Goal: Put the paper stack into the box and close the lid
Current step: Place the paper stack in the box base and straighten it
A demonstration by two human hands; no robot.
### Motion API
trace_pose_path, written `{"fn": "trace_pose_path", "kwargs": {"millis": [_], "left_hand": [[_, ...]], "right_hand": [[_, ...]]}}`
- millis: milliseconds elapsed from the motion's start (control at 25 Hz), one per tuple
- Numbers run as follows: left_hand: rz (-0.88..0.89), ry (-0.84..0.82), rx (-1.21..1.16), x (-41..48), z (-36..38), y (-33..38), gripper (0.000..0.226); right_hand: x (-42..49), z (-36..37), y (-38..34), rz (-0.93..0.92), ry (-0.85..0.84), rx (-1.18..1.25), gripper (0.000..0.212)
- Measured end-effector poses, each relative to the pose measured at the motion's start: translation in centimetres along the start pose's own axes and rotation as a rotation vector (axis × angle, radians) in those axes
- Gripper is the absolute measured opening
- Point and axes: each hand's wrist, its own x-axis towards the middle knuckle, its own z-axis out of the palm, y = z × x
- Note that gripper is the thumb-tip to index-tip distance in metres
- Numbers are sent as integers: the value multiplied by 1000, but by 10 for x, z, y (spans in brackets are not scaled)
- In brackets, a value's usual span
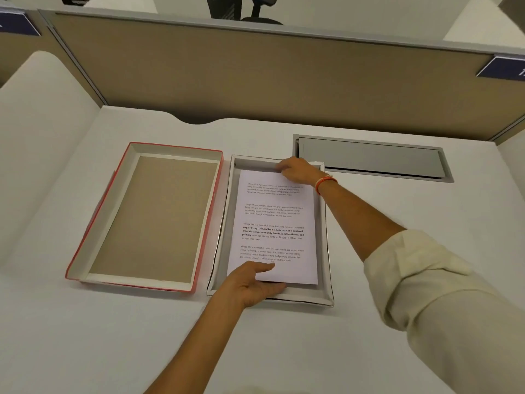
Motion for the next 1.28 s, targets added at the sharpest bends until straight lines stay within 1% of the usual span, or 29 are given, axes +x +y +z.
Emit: {"fn": "trace_pose_path", "kwargs": {"millis": [120,320,560,760,920,1080,1280], "left_hand": [[-32,23,6,4,-1,2,40],[-20,30,23,7,-2,2,40],[-25,31,73,8,0,5,34],[-27,21,45,9,0,7,39],[-23,25,66,10,-1,9,48],[-32,13,30,9,-1,9,45],[-33,-4,47,6,0,6,40]], "right_hand": [[3,1,5,-1,-7,44,36],[4,3,8,-11,-11,100,35],[5,6,5,-3,-8,90,36],[6,6,3,5,1,76,35],[5,7,4,3,-1,84,36],[3,7,4,-5,-1,74,36],[-1,8,4,-23,8,57,36]]}}
